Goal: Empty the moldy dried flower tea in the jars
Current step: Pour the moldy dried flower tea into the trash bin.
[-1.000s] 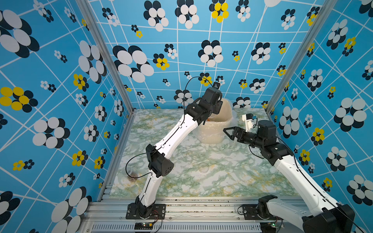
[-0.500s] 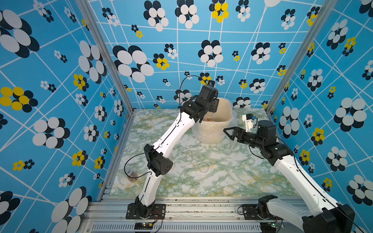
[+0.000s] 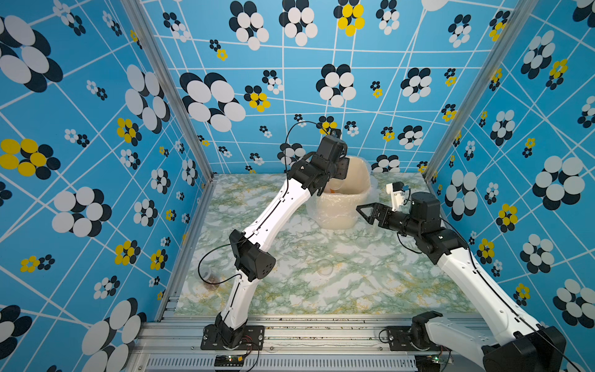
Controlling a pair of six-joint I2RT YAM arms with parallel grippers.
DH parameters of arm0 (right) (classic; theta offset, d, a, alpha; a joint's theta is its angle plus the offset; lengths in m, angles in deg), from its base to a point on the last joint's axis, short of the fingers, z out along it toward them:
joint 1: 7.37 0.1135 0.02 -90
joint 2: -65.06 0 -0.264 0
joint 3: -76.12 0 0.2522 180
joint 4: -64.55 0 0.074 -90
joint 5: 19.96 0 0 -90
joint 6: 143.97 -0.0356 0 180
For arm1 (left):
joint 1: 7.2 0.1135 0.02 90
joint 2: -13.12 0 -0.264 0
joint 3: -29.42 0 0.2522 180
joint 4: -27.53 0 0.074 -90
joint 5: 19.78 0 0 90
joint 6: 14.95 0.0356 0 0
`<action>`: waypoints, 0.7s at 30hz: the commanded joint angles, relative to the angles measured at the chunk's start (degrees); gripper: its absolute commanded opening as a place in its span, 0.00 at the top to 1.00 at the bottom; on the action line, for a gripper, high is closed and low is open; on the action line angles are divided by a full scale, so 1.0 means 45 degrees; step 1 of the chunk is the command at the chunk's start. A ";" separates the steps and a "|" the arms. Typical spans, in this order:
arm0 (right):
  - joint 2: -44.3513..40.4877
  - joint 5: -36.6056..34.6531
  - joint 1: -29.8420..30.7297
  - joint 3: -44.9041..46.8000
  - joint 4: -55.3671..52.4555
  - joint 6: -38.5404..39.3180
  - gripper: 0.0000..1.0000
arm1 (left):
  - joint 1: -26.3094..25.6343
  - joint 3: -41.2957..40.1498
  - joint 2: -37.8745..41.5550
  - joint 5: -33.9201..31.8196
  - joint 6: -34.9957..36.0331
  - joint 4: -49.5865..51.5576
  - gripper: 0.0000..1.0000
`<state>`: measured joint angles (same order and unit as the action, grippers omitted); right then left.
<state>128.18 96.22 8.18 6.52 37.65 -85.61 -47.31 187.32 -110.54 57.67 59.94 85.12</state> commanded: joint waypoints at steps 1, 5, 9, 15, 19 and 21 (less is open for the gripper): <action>-0.0158 -0.0173 -0.0077 0.0253 -0.0262 0.0369 0.01 | 0.0772 0.0314 0.0215 0.1806 -0.1700 0.0180 1.00; -0.0186 -0.0172 -0.0077 0.0260 -0.0259 0.0320 0.01 | 0.1030 0.0299 0.0388 0.2479 -0.2634 0.0140 1.00; -0.0274 -0.0187 -0.0077 0.0236 -0.0243 0.0266 0.01 | 0.1181 -0.0351 0.0943 0.3043 -0.3343 -0.0410 1.00; -0.0387 0.0042 -0.0077 0.0221 0.0103 -0.0233 0.01 | 0.1922 -0.3265 0.2576 0.4545 -0.5465 -0.2578 1.00; -0.0489 0.0191 -0.0079 0.0335 0.0762 -0.0944 0.01 | 0.2504 -0.6456 0.4205 0.5516 -0.7487 -0.5342 1.00; -0.0524 0.0252 -0.0082 0.0424 0.1295 -0.1439 0.01 | 0.2765 -0.7758 0.4854 0.5838 -0.8405 -0.6579 1.00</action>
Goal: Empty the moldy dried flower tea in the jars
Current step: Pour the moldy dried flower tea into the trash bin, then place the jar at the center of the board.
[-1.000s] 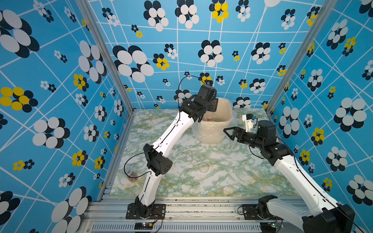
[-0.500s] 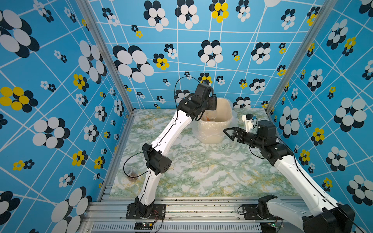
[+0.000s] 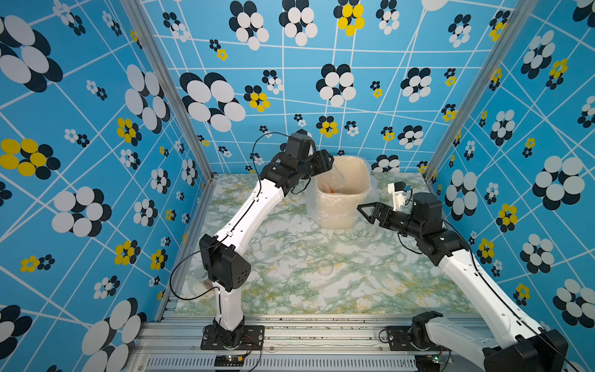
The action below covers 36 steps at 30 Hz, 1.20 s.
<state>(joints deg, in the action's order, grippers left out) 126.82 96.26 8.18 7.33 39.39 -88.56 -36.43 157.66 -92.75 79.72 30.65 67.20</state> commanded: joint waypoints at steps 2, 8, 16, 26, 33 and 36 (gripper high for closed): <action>-0.0228 0.0350 -0.0070 0.0357 0.1685 -0.1497 0.01 | 0.0531 -0.2062 0.1416 0.1105 -0.2508 -0.3360 1.00; 0.0183 0.0510 -0.0077 0.0356 0.3877 -0.3701 0.01 | 0.1067 -0.3871 0.1997 0.2369 -0.4988 -0.5639 1.00; 0.1368 0.0732 -0.0057 -0.0427 0.5486 -0.5483 0.01 | 0.1298 -0.4948 0.1982 0.3257 -0.7303 -0.7712 1.00; 0.2878 0.0893 0.0306 -0.1720 0.7041 -0.6856 0.01 | 0.1278 -0.5420 0.2001 0.3539 -0.8297 -0.8601 1.00; 0.4081 0.0992 0.0771 -0.2750 0.7744 -0.7429 0.01 | 0.1262 -0.5432 0.1944 0.3736 -0.8628 -0.8748 1.00; 0.4581 0.1165 0.0895 -0.3194 0.7850 -0.7561 0.01 | 0.1248 -0.5518 0.1924 0.3864 -0.8841 -0.8961 1.00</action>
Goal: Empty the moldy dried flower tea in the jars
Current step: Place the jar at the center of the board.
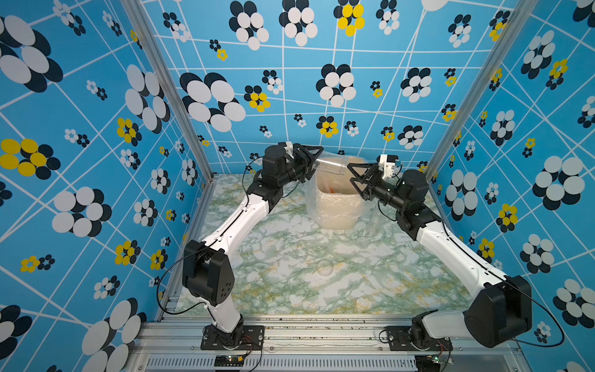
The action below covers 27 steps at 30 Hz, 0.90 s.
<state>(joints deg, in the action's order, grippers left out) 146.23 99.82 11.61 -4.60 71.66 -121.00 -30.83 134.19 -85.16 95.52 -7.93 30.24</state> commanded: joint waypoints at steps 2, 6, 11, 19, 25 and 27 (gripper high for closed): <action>0.0511 0.0391 0.0176 -0.0780 0.0681 -0.0346 0.01 | 0.0019 -0.0355 0.0276 0.0374 -0.0271 -0.0763 1.00; 0.0904 0.0451 0.0278 -0.1167 0.0826 -0.0464 0.01 | 0.0018 -0.0526 0.0395 0.0391 -0.0266 -0.0826 1.00; 0.1416 0.0567 0.0391 -0.1616 0.1041 -0.0591 0.03 | 0.0014 -0.0518 0.0356 0.0564 -0.0388 -0.0909 1.00; 0.2155 0.0993 0.0486 -0.2129 0.1949 -0.1402 0.10 | -0.0018 -0.0501 0.0326 0.0688 -0.0472 -0.0934 1.00; 0.2276 0.0994 0.0527 -0.2258 0.2005 -0.1452 0.17 | -0.0100 -0.0440 0.0336 0.0803 -0.0379 -0.0865 1.00; 0.2340 0.1002 0.0546 -0.2268 0.2058 -0.1486 0.20 | -0.0140 -0.0399 0.0316 0.0804 -0.0388 -0.0840 1.00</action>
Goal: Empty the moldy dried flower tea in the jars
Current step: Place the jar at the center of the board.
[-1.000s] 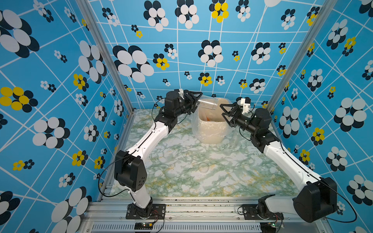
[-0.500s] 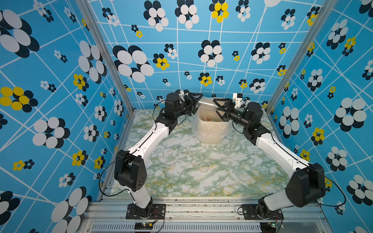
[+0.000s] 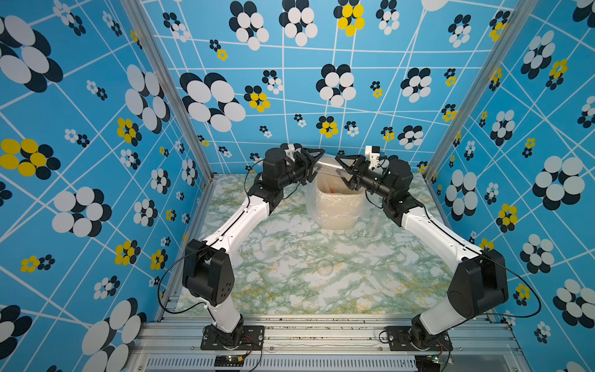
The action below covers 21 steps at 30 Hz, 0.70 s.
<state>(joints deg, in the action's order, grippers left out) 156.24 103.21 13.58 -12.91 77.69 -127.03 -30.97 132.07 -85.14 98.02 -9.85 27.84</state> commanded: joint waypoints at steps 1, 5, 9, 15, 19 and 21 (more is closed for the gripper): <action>0.0165 0.0265 0.0113 -0.0423 0.0773 -0.0165 0.21 | -0.0099 0.0083 0.0294 0.0235 0.0044 -0.0284 1.00; 0.0243 0.0319 0.0143 -0.0402 0.0996 -0.0342 0.26 | -0.0128 0.0136 0.0273 0.0190 0.0055 -0.0214 0.99; 0.0236 0.0312 0.0149 -0.0355 0.0996 -0.0378 0.32 | -0.0188 0.0099 0.0270 0.0170 0.0062 -0.0214 0.95; 0.0261 0.0343 0.0148 -0.0200 0.1053 -0.0360 0.39 | -0.0221 0.0014 0.0248 0.0155 0.0068 -0.0291 0.77; 0.0276 0.0344 0.0138 -0.0101 0.1210 -0.0366 0.44 | -0.0187 0.0095 0.0290 0.0099 0.0336 -0.0251 0.55; 0.0235 0.0351 0.0149 -0.0055 0.1283 -0.0379 0.45 | -0.0192 0.0093 0.0388 -0.0020 0.0574 -0.0074 0.41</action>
<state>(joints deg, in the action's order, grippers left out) 157.18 103.63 13.69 -12.91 79.85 -128.84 -31.27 132.07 -85.14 98.04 -9.92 27.44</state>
